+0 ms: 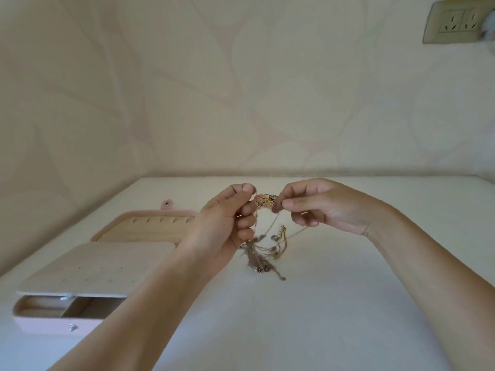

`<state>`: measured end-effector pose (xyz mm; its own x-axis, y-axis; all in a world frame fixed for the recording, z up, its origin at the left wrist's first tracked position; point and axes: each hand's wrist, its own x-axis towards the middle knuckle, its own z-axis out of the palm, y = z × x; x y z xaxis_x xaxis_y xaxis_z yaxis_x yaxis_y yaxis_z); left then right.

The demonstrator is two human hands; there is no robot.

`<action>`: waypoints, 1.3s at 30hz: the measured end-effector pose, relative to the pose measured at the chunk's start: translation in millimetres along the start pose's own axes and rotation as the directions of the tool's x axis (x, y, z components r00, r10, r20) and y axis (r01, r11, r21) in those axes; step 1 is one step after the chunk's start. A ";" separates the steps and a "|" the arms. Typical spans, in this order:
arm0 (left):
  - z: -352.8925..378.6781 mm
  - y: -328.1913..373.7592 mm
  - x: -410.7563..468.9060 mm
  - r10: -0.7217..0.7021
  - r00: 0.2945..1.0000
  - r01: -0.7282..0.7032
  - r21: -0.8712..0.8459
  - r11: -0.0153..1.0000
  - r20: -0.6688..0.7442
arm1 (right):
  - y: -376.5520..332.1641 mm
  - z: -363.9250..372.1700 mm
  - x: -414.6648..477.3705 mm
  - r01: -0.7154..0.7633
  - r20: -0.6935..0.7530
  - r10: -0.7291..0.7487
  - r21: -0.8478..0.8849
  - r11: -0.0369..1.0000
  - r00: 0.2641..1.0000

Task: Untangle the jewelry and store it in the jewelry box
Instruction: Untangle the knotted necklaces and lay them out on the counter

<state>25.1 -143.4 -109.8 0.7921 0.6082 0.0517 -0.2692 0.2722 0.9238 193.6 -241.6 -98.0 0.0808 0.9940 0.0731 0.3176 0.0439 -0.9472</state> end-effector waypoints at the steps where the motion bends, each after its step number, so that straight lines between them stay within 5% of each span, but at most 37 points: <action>1: -0.9 0.6 0.5 0.000 1.000 0.001 0.031 1.000 -0.009 | -0.2 -0.3 0.1 0.008 -0.027 -0.008 -0.009 1.000 1.000; 10: -10.8 6.6 6.4 -0.135 0.976 0.122 -0.082 0.989 -0.171 | 4.7 -30.9 -6.5 0.004 -0.406 0.038 0.100 0.995 0.913; 14: -6.4 12.3 3.0 -0.117 0.990 0.130 0.208 0.969 -0.075 | 5.7 -44.1 -10.8 0.085 -0.422 0.062 0.319 0.944 0.905; 15: -6.5 12.5 1.9 -0.083 0.994 0.105 0.427 0.898 -0.070 | 5.9 -46.7 -10.5 0.104 -0.415 0.070 0.381 0.919 0.907; 17: -12.2 7.8 0.8 -0.021 1.000 0.024 0.873 0.488 -0.016 | 7.1 -53.1 -9.7 0.167 -0.424 0.091 0.532 0.830 0.901; 19: -15.2 2.1 -1.9 -0.106 0.993 -0.041 0.987 0.153 0.058 | 9.1 -61.0 -11.7 0.244 -0.468 0.129 0.653 0.717 0.874; 21: -15.3 -3.7 -4.9 -0.221 0.973 -0.040 0.992 0.116 0.065 | 11.9 -67.5 -16.4 0.309 -0.519 0.159 0.698 0.646 0.840; 25: -6.9 -4.2 -9.0 -0.296 0.951 -0.023 0.977 0.214 0.087 | 17.8 -71.8 -19.8 0.319 -0.511 0.226 0.765 0.559 0.829; 31: 5.0 -4.5 -23.9 -0.381 0.899 -0.214 0.976 0.044 0.215 | 34.5 -78.3 -11.1 0.112 -0.597 0.366 0.613 0.782 0.714; 39: -2.8 10.9 -31.6 -0.599 0.791 -0.207 0.976 -0.063 0.129 | 44.1 -104.7 -29.0 -0.119 -0.913 0.240 0.212 0.970 0.331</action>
<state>-4.4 -157.5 -102.5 0.8580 0.2219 -0.4632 0.3881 -0.8708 0.3017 304.2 -278.9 -109.2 0.9652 0.2485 0.0818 0.0982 -0.0545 -0.9937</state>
